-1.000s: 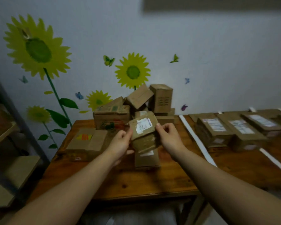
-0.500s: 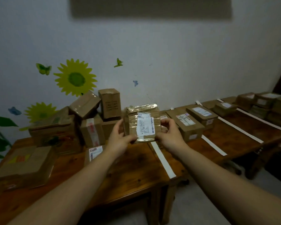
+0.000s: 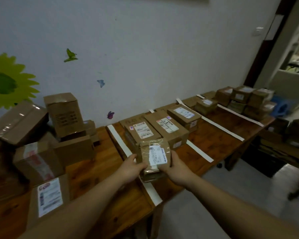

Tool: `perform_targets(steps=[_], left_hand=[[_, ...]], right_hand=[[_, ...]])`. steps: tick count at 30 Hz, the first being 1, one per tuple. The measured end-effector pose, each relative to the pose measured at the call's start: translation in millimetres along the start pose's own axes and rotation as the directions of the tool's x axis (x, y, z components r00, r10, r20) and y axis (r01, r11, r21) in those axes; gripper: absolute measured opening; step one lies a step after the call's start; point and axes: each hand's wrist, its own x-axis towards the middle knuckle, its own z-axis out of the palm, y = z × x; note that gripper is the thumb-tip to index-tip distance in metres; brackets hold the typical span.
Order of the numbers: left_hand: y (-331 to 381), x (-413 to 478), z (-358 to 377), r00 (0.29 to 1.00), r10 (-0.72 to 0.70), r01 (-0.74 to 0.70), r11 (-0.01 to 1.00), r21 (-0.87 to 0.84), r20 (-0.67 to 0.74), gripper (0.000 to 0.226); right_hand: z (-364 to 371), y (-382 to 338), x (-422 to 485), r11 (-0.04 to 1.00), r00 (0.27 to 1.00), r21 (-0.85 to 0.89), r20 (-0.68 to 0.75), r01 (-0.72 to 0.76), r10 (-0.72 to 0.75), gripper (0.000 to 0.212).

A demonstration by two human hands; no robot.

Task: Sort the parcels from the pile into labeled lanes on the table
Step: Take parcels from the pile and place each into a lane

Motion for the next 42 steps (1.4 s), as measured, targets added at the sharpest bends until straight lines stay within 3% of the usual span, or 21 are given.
perform_targets(steps=[5,13,16,22,25,29,35,38,42], left_hand=[[0.3,35.3,26.7,0.998,-0.058,0.057,0.998,0.031,0.01,0.06],[-18.8,84.7,79.9,0.977,-0.203,0.196,0.975,-0.101,-0.061,0.063],[-23.5,93.4,99.7,0.973,-0.218,0.215,0.975,-0.058,-0.073,0.056],[-27.5,105.4,104.0,0.954,-0.284,0.286,0.958,0.012,-0.092,0.065],[-20.4,99.4,87.8,0.942,-0.287,0.292,0.956,0.002,-0.173,0.061],[-19.0,65.5,41.2,0.895,-0.323,0.341,0.94,0.003,-0.307,0.066],[-54.9,-31.8,-57.4,0.794,-0.352,0.393,0.919,-0.022,-0.495,0.066],[-83.0,-80.4,-99.1,0.734,-0.378,0.409,0.909,-0.077,-0.565,0.067],[-121.1,-129.7,-151.1,0.724,-0.397,0.389,0.91,-0.142,-0.564,0.066]], right_hand=[[-20.3,24.1,37.9,0.983,0.995,-0.16,0.026,-0.088,0.094,0.074],[-42.5,86.5,109.7,0.943,0.976,-0.331,0.212,0.02,0.054,0.067],[-45.0,123.3,133.8,0.95,0.961,-0.313,0.268,0.014,0.074,0.06],[-44.4,128.2,150.1,0.945,0.953,-0.325,0.298,0.038,0.064,0.056],[-43.9,108.2,147.5,0.906,0.947,-0.412,0.317,0.094,0.046,0.068],[-22.9,59.8,139.1,0.794,0.916,-0.526,0.389,0.306,-0.095,0.075],[55.5,-22.8,106.0,0.775,0.781,-0.408,0.601,0.483,-0.17,0.069],[109.4,-52.3,85.4,0.798,0.757,-0.383,0.64,0.465,-0.134,0.072],[183.5,-78.8,54.1,0.818,0.769,-0.377,0.627,0.436,-0.121,0.069]])
